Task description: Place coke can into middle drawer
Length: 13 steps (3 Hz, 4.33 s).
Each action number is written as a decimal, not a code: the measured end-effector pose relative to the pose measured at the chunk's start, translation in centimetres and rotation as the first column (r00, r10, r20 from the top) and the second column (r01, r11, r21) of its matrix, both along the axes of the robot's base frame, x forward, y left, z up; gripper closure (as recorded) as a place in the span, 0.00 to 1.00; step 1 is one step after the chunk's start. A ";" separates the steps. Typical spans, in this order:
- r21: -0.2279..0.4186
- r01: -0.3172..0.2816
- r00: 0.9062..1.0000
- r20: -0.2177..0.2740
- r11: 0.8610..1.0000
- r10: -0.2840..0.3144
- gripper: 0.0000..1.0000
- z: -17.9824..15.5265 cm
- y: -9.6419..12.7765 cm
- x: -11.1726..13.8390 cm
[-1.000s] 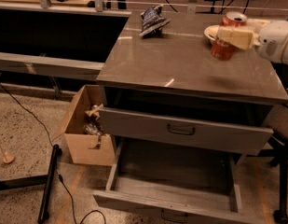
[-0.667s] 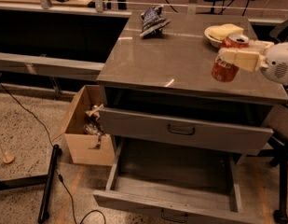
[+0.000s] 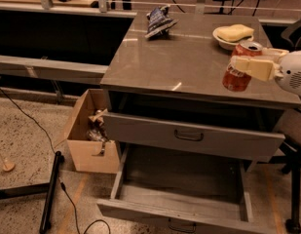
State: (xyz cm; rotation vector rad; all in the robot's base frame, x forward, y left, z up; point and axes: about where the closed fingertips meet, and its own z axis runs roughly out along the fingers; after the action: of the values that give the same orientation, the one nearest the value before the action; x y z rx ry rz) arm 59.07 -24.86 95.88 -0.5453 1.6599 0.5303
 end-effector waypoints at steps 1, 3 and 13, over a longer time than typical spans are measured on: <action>-0.014 0.009 0.999 -0.047 1.000 -0.010 1.00 -2.1 1.0 -3.4; -0.100 -0.005 0.995 -0.101 0.995 -0.005 1.00 -8.9 3.6 -10.1; -0.214 -0.503 0.861 -0.034 0.837 0.508 1.00 -47.5 12.7 -6.9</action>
Offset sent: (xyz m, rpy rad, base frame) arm -0.1337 0.0392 -0.0902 -0.0910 0.1429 -0.0256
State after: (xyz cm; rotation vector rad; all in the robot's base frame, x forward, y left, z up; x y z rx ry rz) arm 52.21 -12.11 48.34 -1.1693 1.5537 0.7246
